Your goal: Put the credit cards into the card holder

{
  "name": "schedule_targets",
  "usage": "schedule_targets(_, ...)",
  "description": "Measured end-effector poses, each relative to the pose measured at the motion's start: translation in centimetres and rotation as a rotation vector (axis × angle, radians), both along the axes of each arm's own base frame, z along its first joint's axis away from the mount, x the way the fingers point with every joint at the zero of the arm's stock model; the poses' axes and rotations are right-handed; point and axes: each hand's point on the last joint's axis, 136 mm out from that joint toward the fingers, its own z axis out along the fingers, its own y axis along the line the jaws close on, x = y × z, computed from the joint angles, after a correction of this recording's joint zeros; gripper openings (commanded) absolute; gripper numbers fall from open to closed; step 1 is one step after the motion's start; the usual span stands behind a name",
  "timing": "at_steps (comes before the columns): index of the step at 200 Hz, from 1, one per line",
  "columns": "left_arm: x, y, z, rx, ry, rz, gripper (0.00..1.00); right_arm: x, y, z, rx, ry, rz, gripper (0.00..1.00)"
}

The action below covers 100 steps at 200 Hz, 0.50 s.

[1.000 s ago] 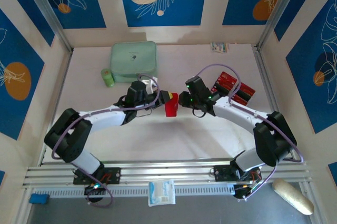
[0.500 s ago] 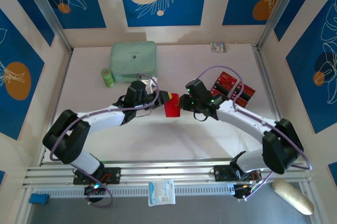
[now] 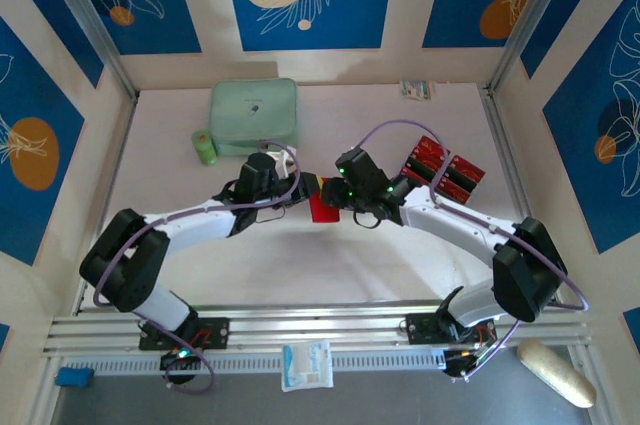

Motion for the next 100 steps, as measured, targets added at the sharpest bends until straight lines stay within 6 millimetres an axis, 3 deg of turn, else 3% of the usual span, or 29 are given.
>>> schedule_targets(51,-0.3,0.2,-0.6,0.023,0.023,0.001,0.00,-0.5,-0.4,-2.2,0.015,0.030,-0.029,0.33)
schedule_targets(100,-0.4,0.4,-1.0,0.035,0.035,0.007,0.00,-0.9,0.1,-3.2,0.091,0.062,-0.032,0.00)
